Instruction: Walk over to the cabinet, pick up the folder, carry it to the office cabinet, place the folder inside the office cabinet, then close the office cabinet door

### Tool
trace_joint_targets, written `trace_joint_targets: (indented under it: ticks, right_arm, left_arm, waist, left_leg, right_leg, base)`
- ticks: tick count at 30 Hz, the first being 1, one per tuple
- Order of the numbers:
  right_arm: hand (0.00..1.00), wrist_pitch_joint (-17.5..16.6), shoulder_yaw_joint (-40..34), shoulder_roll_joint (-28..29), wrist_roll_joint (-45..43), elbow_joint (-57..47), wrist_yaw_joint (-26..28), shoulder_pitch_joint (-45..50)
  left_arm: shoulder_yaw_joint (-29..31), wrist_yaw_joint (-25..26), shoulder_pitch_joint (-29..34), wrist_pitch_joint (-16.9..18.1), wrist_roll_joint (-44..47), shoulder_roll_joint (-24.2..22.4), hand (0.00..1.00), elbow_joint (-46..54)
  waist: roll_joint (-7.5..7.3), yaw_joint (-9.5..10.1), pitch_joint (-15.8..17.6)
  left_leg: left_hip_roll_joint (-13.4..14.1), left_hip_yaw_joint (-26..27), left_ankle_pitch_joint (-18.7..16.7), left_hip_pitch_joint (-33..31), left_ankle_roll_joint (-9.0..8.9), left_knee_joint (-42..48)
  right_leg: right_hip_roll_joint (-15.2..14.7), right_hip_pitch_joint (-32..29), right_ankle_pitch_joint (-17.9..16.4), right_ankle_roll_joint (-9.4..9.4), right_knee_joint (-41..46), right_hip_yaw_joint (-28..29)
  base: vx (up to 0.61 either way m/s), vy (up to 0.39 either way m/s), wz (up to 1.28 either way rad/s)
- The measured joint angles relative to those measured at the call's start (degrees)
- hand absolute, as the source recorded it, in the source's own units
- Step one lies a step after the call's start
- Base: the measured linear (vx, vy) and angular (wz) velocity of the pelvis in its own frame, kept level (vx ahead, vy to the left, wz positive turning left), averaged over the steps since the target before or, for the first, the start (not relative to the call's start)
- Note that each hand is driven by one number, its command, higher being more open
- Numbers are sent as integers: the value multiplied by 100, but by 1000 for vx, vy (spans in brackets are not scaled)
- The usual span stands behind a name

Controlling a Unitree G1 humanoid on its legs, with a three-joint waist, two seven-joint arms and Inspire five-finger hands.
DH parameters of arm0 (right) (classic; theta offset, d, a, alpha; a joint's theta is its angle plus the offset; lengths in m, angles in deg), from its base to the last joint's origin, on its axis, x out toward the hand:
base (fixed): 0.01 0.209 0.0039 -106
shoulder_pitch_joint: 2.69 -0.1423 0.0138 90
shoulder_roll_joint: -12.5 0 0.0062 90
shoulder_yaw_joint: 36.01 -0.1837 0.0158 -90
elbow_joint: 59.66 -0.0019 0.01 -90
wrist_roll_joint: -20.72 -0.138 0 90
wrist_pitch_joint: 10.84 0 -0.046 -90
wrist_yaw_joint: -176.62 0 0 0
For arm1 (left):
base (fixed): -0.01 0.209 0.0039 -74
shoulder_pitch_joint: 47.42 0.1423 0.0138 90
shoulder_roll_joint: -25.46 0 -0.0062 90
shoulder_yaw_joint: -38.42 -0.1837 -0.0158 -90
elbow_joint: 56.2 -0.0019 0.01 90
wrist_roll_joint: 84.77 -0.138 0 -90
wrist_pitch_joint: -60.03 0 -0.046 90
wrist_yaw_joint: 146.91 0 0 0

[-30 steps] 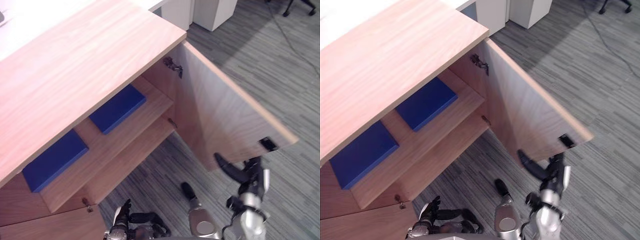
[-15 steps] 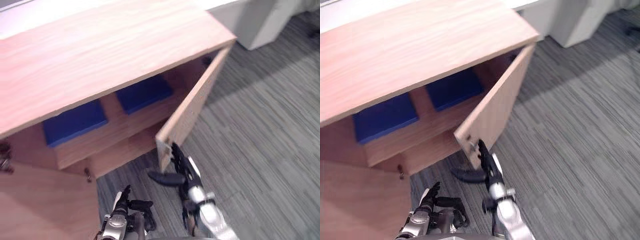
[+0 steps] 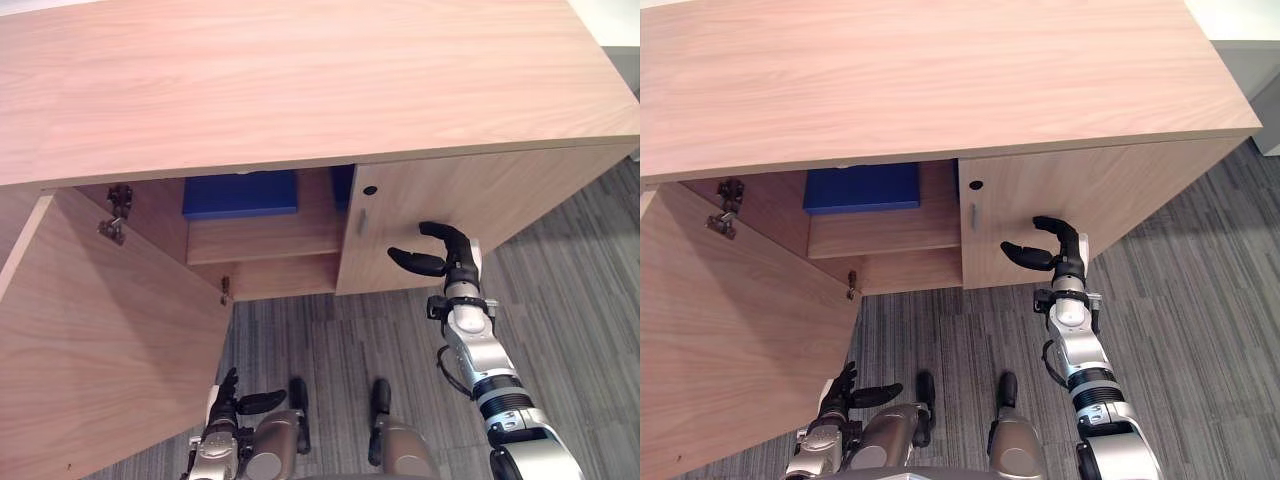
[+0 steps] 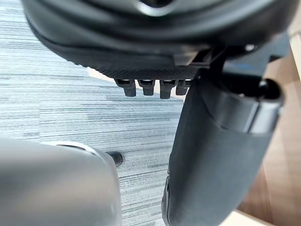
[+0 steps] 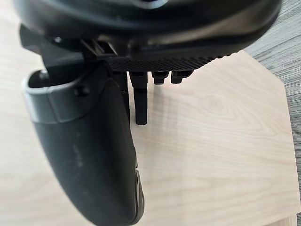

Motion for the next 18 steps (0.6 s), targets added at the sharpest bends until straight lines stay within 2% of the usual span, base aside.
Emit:
trace_joint_targets:
  ticks: [2,6,9,10,12,13,15,18]
  right_arm:
    - [100,-115,-9,53,29,-128,107,432]
    - [100,-129,295,307,487,28,457,1146]
    - [100,-98,658,630,925,758,738,1346]
    - [100,-95,795,729,1046,992,813,1344]
    - [100,-99,946,877,1153,1230,862,1271]
    - [100,-99,965,921,1166,1308,871,1215]
    - [100,-105,1041,1036,1293,1627,864,826]
    - [100,-123,1049,1015,1297,1851,798,351]
  left_arm:
    - [204,8,33,-4,63,-46,100,33]
    - [588,19,170,-3,366,-114,100,67]
    - [1004,13,367,8,892,-213,100,282]
    - [1193,23,478,21,1120,-254,100,457]
    - [1424,81,700,41,1369,-265,100,832]
    - [1494,102,770,43,1423,-262,100,975]
    - [1703,244,1000,81,1623,-205,100,1680]
    - [1801,389,1193,262,1882,-18,100,2659]
  waist:
    - [2,17,-4]
    - [26,115,-19]
    - [41,339,-26]
    - [49,515,-29]
    - [52,750,-32]
    - [54,798,-34]
    - [55,998,-35]
    - [60,1237,-37]
  left_leg:
    - [-43,-190,15,33,-14,-49]
    - [-155,-628,73,63,5,-140]
    - [-311,-1290,161,62,-41,-202]
    - [-327,-1516,187,73,-79,-225]
    - [-367,-1823,239,117,-148,-284]
    - [-397,-1938,272,127,-171,-311]
    - [-466,-2268,472,164,-246,-525]
    - [-560,-2628,617,156,-313,-708]
  right_leg:
    - [-22,114,-110,10,8,-198]
    - [-59,342,-295,9,12,-664]
    - [-86,687,-491,-8,-7,-1413]
    - [-66,814,-522,-40,-16,-1641]
    - [-43,1005,-572,-123,-13,-1914]
    - [-40,1066,-588,-148,-12,-2001]
    - [-45,1224,-649,-244,-1,-2275]
    - [-32,1287,-831,-316,62,-2396]
  base:
    - [56,-27,57]
    - [111,-43,62]
    - [167,-79,119]
    - [102,-51,111]
    - [103,-37,100]
    - [106,-27,114]
    - [68,-9,110]
    - [-12,-20,82]
